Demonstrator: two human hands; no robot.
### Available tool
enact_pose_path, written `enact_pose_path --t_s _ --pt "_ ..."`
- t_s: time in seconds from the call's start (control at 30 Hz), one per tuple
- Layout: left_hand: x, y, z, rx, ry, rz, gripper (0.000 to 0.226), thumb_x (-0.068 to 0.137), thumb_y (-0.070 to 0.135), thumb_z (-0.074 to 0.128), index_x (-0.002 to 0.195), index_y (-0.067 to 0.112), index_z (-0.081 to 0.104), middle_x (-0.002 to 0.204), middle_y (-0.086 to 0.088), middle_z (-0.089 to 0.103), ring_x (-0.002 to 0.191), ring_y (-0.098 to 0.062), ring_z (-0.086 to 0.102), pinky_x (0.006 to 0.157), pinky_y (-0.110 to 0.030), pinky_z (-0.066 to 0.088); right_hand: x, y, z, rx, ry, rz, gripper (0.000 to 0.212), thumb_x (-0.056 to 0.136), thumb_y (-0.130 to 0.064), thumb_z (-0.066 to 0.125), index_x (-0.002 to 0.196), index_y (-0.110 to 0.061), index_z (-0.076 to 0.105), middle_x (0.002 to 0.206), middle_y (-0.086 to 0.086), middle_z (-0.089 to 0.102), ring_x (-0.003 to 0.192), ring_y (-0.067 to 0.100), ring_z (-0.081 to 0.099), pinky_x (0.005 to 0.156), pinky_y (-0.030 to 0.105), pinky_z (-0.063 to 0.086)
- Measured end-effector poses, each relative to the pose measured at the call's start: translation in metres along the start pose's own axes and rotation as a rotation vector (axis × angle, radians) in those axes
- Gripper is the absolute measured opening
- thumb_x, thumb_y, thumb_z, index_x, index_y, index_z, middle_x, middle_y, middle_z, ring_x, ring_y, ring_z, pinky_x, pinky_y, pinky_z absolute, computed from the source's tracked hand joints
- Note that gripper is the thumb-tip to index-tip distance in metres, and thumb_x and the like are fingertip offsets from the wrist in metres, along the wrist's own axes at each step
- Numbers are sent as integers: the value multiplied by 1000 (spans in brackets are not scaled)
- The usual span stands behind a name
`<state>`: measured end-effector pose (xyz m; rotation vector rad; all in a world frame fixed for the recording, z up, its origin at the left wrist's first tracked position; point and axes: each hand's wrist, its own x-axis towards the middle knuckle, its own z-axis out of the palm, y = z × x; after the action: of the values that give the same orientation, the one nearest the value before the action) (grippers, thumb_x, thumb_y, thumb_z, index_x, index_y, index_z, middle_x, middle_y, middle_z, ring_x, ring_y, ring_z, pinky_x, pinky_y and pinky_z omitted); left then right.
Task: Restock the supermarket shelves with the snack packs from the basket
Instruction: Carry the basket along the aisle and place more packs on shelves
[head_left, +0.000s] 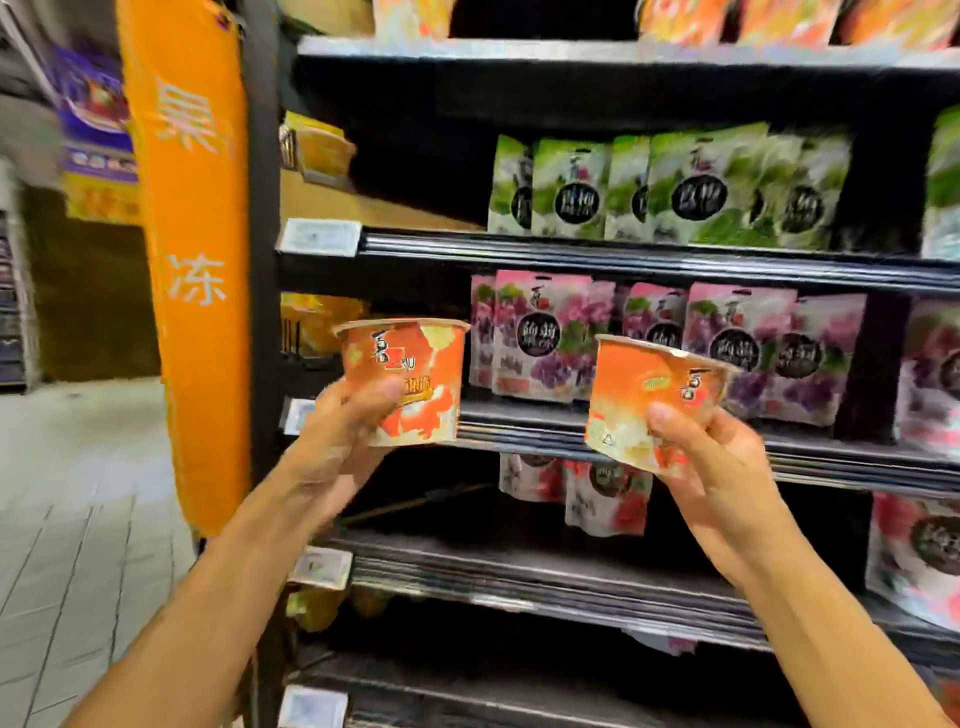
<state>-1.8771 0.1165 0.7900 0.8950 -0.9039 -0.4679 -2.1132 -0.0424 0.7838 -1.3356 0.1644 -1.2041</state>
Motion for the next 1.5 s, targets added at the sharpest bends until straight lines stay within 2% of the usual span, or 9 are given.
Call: enact_pose_path --t_s 0.13,0.23,0.5,0.6,0.83,0.97,1.17,1.33,1.5 --pt "28 37 7 -104 -114 39 70 53 29 92 112 6 64 101 -8 75 89 -20 74 68 -31 61 35 -27 18 14 6 -74 40 68 -18 74 105 -9 64 87 -2 76 76 8 72 62 17 55" --pt "51 65 21 -54 -193 104 88 36 42 96 112 13 64 104 -7 76 93 -20 74 68 -28 59 60 -45 35 -37 26 -122 54 59 -28 80 108 -9 65 91 -1 77 79 11 73 60 18 55" --pt "144 145 51 100 -153 267 62 61 36 80 114 8 65 103 -7 76 100 -21 72 83 -34 58 135 -105 88 -276 113 -326 70 45 -60 81 102 -21 69 94 -5 77 87 9 72 81 29 50" --pt "175 180 66 159 -199 355 45 65 35 79 102 12 69 92 -1 78 87 -13 74 69 -25 59 170 -136 105 -316 150 -415 53 59 -53 84 100 -23 66 98 -3 75 89 8 70 78 27 50" --pt "247 234 104 317 -139 491 48 70 34 86 106 7 70 96 -4 77 88 -15 74 85 -32 59 254 -197 143 -408 319 -587 89 57 -55 88 126 -10 54 113 0 66 102 12 64 83 23 52" --pt "278 240 121 395 -83 479 60 66 38 88 112 7 68 101 -4 75 92 -13 73 82 -31 57 283 -208 156 -527 410 -574 73 56 -62 86 102 -20 48 107 0 60 107 20 60 94 36 51" --pt "308 241 128 426 -22 430 83 62 40 90 128 7 52 117 -6 67 104 -19 67 94 -39 54 307 -210 164 -679 458 -528 83 64 -58 83 123 -8 55 118 6 62 110 22 58 86 33 50" --pt "320 240 129 559 75 390 87 73 50 80 137 7 39 126 -6 57 111 -21 58 87 -35 51 313 -207 166 -729 475 -493 83 68 -58 81 127 -7 50 87 -3 43 92 16 45 72 29 37" --pt "321 243 132 875 151 409 82 85 61 60 141 5 39 136 -11 51 112 -24 50 85 -36 38 319 -206 167 -809 439 -424 90 69 -62 77 133 -6 47 125 9 59 113 26 56 80 34 47"
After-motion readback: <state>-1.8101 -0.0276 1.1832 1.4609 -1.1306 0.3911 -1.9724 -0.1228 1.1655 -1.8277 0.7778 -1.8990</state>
